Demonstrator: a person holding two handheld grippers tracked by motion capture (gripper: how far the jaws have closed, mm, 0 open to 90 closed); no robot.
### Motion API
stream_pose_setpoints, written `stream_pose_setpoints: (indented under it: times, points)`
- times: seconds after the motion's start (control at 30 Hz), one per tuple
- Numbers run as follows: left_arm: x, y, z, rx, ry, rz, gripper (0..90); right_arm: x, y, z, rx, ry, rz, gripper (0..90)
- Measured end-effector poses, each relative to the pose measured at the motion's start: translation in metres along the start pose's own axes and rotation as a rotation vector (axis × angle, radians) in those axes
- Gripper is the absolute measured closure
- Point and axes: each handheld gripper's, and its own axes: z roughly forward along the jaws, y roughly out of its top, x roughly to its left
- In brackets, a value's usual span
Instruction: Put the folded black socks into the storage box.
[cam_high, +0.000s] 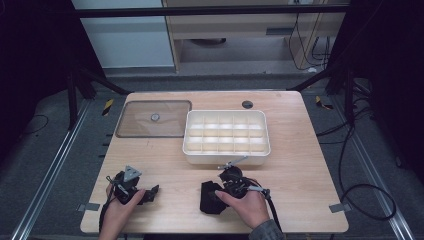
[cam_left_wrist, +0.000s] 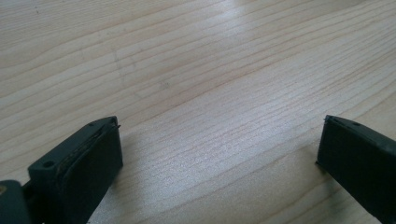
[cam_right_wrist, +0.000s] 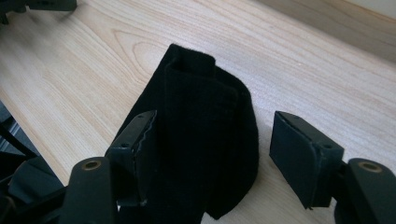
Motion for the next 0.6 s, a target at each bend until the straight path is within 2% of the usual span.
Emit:
stream_pose_setpoints:
  times: [0.23, 0.37, 0.6]
  points:
    - [0.000, 0.000, 0.000, 0.000, -0.001, 0.001, 0.0, -0.002, -0.007, 0.011, 0.012, 0.027, 0.049, 33.5]
    - [-0.001, 0.000, 0.000, 0.000, -0.003, -0.001, 0.0, -0.003, -0.008, 0.012, 0.015, 0.039, 0.056, 35.5]
    - [-0.001, 0.000, 0.001, -0.002, -0.004, 0.000, 0.0, 0.001, -0.007, 0.013, 0.012, 0.074, 0.041, 50.0]
